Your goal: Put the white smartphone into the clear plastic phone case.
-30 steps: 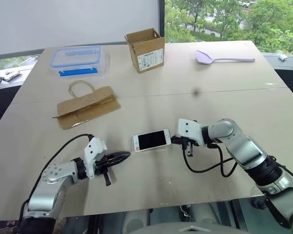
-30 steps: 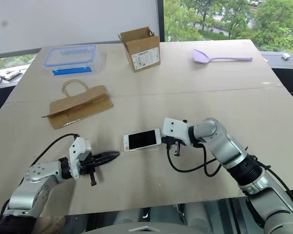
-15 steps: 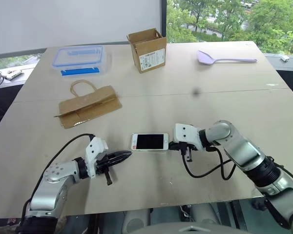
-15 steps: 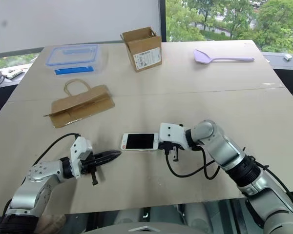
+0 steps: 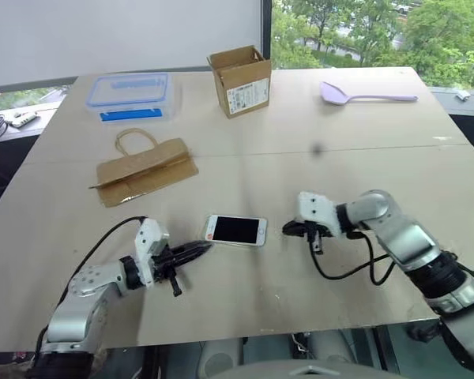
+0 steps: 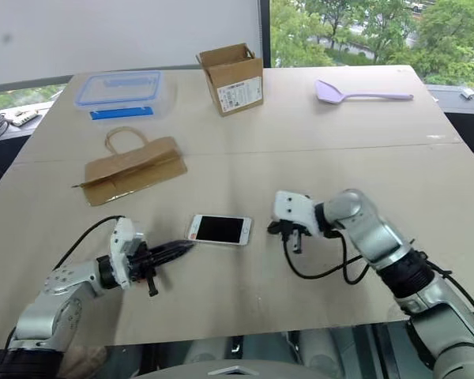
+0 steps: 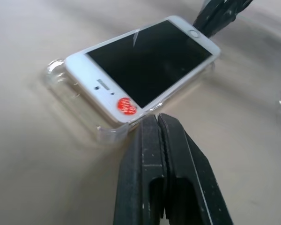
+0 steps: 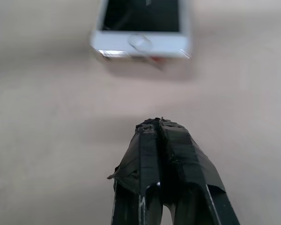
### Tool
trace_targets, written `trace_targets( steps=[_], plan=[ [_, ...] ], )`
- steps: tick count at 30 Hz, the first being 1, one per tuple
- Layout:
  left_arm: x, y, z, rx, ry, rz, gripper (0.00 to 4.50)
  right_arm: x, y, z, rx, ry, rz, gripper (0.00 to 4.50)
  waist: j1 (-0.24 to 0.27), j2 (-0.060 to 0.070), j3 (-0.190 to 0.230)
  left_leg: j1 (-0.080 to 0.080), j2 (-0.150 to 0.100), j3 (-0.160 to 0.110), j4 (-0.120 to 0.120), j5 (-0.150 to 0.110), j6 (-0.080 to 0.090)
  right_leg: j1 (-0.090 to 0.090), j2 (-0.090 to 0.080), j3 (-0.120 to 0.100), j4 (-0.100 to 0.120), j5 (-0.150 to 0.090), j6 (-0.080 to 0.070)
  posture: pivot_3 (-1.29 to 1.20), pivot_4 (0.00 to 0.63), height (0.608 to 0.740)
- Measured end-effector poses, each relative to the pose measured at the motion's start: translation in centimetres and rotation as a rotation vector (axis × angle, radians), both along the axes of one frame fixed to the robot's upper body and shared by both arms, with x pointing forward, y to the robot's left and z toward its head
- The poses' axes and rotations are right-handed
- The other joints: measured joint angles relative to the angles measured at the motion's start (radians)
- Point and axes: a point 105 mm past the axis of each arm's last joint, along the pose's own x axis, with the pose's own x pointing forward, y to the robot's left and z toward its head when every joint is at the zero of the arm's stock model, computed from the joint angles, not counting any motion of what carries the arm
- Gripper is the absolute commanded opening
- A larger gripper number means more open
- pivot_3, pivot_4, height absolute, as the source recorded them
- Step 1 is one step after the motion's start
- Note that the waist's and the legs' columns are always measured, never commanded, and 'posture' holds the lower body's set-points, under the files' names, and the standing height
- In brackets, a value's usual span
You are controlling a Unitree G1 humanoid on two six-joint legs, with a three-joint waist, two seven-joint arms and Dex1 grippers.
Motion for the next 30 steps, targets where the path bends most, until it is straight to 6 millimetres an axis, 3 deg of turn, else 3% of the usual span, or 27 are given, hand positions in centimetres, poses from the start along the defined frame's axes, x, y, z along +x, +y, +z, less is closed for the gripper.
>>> trace_targets(
  steps=[6, 15, 21, 25, 30],
  plan=[
    [1.4, 2.3, 0.3, 0.086, -0.003, 0.069, 0.0, -1.3, 1.7, -1.0, 0.049, 0.031, 0.006, 0.07, -0.013, 0.0, 0.0, 0.0, 0.0, 0.0, 0.0, 0.0, 0.0, 0.0, 0.0, 0.001, 0.001, -0.001, 0.001, 0.0, 0.15, 0.74],
    [1.9, 1.5, 0.0, 0.184, -0.019, 0.021, 0.0, -1.0, 1.5, -1.5, 0.043, 0.006, -0.04, 0.07, -0.003, 0.0, 0.0, 0.002, 0.0, 0.001, 0.001, 0.0, 0.0, 0.001, 0.0, 0.001, 0.002, -0.001, 0.0, 0.0, 0.15, 0.74],
    [2.0, -1.3, -0.2, 0.106, -0.018, -0.061, 0.0, -1.5, -0.2, -0.7, 0.068, 0.045, -0.073, 0.07, 0.009, 0.0, 0.0, -0.001, -0.002, 0.001, 0.001, 0.0, 0.0, 0.001, -0.001, 0.003, 0.001, 0.001, -0.001, 0.0, 0.15, 0.74],
    [1.9, -4.0, -0.3, 0.051, -0.017, -0.146, 0.0, -1.8, -0.7, 1.3, 0.118, 0.041, -0.078, 0.07, 0.003, -0.001, 0.0, 0.0, -0.002, 0.001, 0.001, 0.0, 0.0, 0.001, 0.0, 0.003, 0.001, 0.002, 0.0, 0.0, 0.15, 0.74],
    [1.6, -5.3, -0.1, 0.015, -0.017, -0.191, 0.0, -1.2, 0.6, 3.5, 0.19, 0.0, -0.072, 0.07, -0.014, -0.001, 0.0, 0.001, -0.001, 0.0, 0.001, 0.0, 0.0, 0.0, 0.001, 0.003, 0.003, 0.001, 0.001, 0.0, 0.15, 0.74]
  ],
)
